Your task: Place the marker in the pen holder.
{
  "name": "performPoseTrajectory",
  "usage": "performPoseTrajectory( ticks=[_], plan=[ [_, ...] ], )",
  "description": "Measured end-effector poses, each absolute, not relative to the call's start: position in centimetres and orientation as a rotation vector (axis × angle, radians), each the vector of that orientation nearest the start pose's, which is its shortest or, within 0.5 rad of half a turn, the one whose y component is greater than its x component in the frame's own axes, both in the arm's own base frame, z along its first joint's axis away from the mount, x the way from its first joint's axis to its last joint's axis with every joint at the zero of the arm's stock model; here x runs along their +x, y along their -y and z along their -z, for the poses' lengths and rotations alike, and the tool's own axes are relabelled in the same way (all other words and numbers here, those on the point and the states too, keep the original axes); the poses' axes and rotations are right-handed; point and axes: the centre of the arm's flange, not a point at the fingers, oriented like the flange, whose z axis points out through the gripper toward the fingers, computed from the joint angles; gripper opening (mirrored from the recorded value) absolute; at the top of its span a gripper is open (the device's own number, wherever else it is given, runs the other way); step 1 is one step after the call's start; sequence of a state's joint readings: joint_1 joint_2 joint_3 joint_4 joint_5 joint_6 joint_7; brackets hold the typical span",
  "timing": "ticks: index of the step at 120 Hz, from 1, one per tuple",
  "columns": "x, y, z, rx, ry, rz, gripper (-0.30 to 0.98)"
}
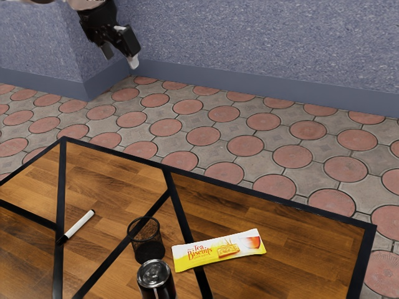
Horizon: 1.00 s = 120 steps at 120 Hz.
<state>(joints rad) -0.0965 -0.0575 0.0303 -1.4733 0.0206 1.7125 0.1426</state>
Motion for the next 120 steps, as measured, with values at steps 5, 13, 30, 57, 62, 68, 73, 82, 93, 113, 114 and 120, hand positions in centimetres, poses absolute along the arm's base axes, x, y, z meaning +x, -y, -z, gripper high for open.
performPoseTrajectory(
  ticks=[5,13,30,57,62,68,73,82,93,113,114,120],
  plan=[
    [54.3,2.6,-71.5,-3.066,-0.267,0.405,0.65],
    [53.9,0.9,-70.7,-3.07,-0.169,0.324,0.66],
    [53.7,-2.1,-65.6,-3.082,-0.001,0.094,0.67],
    [51.1,-9.2,-48.0,-3.056,0.3,-0.402,0.68],
    [51.0,-10.5,-45.5,-3.046,0.347,-0.441,0.68],
    [50.8,-11.9,-42.6,-3.038,0.396,-0.482,0.68],
    [50.6,-13.0,-40.5,-3.033,0.428,-0.5,0.68],
    [50.6,-13.7,-37.2,-3.028,0.439,-0.527,0.69],
    [50.8,-11.6,-34.0,-3.03,0.366,-0.533,0.69],
    [51.2,-13.0,-31.0,-3.036,0.369,-0.513,0.69],
    [51.2,-13.1,-30.8,-3.037,0.37,-0.513,0.69],
    [51.1,-13.6,-30.0,-3.04,0.375,-0.514,0.69]
  ],
)
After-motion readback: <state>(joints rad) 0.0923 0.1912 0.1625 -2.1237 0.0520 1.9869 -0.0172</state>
